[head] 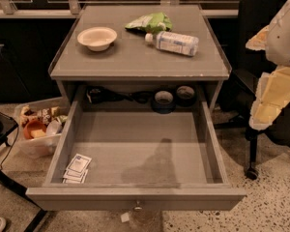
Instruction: Place blue plastic bottle into top drawer
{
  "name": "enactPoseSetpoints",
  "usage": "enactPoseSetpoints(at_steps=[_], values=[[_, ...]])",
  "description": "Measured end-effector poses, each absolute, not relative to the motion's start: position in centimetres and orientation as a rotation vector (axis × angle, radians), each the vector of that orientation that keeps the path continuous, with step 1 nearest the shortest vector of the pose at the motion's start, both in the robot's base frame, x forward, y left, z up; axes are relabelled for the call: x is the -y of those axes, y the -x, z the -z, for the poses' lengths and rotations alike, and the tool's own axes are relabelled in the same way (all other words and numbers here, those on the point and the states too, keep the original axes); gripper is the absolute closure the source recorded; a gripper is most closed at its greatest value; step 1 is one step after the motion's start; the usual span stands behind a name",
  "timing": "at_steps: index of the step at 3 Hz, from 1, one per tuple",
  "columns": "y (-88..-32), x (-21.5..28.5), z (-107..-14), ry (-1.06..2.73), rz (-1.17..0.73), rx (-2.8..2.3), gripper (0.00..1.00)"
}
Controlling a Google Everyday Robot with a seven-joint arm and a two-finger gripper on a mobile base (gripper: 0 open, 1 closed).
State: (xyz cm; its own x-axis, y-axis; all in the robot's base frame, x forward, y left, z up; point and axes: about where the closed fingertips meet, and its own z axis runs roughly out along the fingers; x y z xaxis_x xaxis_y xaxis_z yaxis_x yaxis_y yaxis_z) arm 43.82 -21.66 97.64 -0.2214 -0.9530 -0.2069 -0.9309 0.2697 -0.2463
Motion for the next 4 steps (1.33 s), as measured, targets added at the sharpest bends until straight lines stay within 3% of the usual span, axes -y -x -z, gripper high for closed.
enactPoseSetpoints(at_steps=[2,4], values=[[-44.1,21.2,-98.1,1.711,0.091,-2.203,0.0],[-49.5,16.1,-100.1,1.518,-0.038,-2.125,0.0]])
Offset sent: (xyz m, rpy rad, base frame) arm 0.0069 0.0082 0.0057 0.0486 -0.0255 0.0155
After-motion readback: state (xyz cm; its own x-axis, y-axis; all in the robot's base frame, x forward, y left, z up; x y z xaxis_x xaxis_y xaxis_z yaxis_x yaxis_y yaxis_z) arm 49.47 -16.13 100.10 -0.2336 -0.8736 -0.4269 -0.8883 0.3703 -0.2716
